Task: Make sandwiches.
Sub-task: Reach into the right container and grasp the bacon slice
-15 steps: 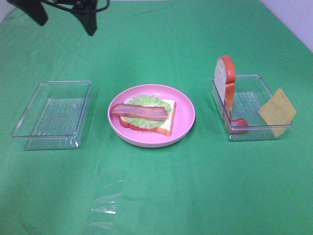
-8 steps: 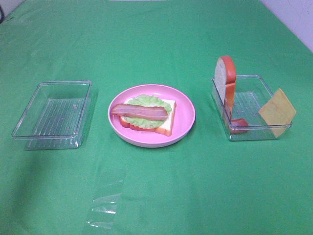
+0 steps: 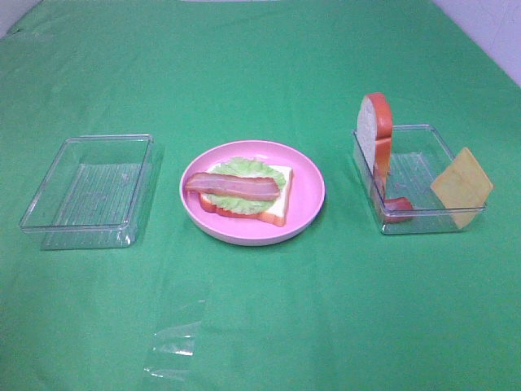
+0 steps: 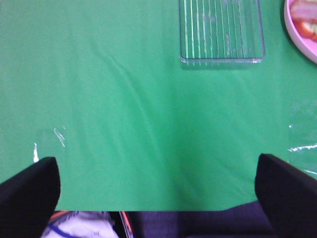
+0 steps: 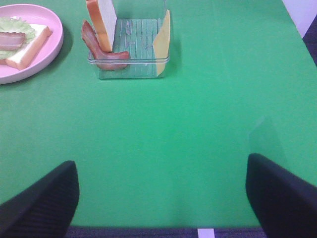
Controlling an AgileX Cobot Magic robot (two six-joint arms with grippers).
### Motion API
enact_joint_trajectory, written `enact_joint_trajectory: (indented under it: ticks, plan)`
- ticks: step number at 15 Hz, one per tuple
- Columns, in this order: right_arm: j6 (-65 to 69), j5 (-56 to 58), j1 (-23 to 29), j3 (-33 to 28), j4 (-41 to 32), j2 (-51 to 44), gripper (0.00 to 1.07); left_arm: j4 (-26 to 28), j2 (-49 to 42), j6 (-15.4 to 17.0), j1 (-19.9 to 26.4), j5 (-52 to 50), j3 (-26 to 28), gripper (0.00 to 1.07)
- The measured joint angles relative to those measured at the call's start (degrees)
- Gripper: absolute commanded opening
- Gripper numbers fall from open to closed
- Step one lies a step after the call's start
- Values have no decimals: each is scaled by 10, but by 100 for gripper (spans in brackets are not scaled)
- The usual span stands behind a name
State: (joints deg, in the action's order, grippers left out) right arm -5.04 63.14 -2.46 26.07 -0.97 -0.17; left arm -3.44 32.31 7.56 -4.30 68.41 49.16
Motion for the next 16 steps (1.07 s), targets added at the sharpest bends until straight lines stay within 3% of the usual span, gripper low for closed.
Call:
enact_joint_trajectory:
  ticks: [2,7,9,10,14,16]
  plan:
    - [0,0,0,0,0,0,88,-7,-117,3,0,-7,-33,100]
    - [0,0,0,0,0,0,88,-7,-308,3,0,-8,-103,100]
    - [0,0,0,0,0,0,88,-7,-327,3,0,-13,-142,100]
    - [0,0,0,0,0,0,88,3,-327,-2,0,-43,-188,100]
    - [1,0,0,0,0,0,88,30,-327,-43,0,-57,-193,100]
    - [1,0,0,0,0,0,88,34,-327,-48,0,-57,-193,100]
